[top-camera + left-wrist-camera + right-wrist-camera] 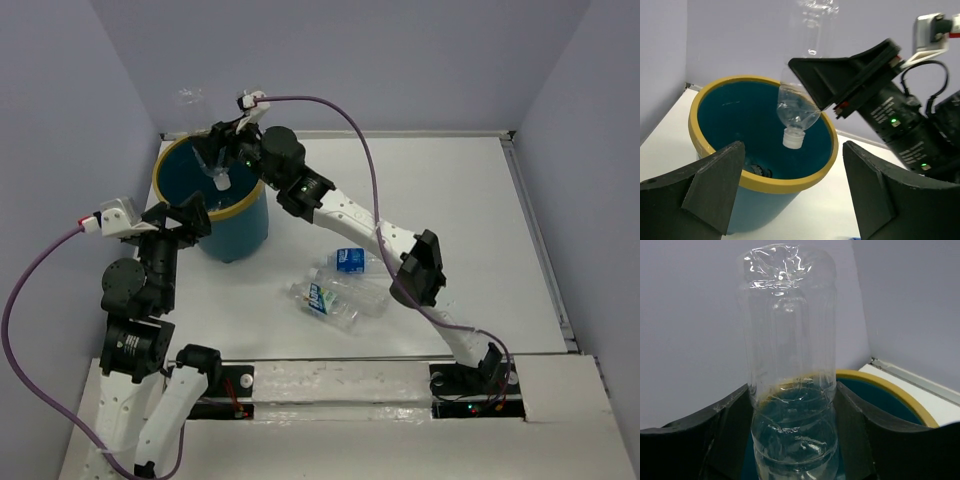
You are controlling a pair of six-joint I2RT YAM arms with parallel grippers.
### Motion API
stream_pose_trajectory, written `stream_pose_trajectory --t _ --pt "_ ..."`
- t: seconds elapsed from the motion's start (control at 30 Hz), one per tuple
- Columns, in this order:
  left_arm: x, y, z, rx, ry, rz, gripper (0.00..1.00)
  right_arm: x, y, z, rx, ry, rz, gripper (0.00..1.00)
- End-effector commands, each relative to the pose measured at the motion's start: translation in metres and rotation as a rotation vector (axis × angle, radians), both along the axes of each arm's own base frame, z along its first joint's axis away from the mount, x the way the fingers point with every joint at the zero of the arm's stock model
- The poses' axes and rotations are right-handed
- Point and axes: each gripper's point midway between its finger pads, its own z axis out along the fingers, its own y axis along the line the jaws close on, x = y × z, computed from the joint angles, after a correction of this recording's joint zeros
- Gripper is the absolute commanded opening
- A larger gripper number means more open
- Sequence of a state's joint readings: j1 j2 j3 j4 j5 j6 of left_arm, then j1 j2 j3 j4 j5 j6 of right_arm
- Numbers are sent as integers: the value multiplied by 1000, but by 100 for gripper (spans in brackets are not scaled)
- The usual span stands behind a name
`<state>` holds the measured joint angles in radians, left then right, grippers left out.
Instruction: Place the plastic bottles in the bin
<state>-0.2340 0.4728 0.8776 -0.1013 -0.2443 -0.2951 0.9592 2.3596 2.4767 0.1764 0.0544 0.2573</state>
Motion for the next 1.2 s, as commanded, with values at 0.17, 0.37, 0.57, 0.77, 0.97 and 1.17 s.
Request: stream_pose_trajectory --t 0.17,0.37,0.57,0.77,0.97,1.17 --pt "-9 -16 28 4 -96 -99 88 -28 -19 43 29 -99 31 90" --pt "-5 -77 23 36 -68 -426 86 -58 -124 77 86 -39 23 86" --pt "20 -144 -9 30 83 -711 86 -59 -248 -58 15 251 -199 62" --pt "19 -247 -47 155 227 -798 88 -107 -355 -157 35 458 -409 49" --pt "21 -298 -119 427 335 -781 90 -147 -410 -208 35 570 -520 47" --pt "26 -348 -198 644 422 -852 93 -183 -446 -233 70 652 -574 57"
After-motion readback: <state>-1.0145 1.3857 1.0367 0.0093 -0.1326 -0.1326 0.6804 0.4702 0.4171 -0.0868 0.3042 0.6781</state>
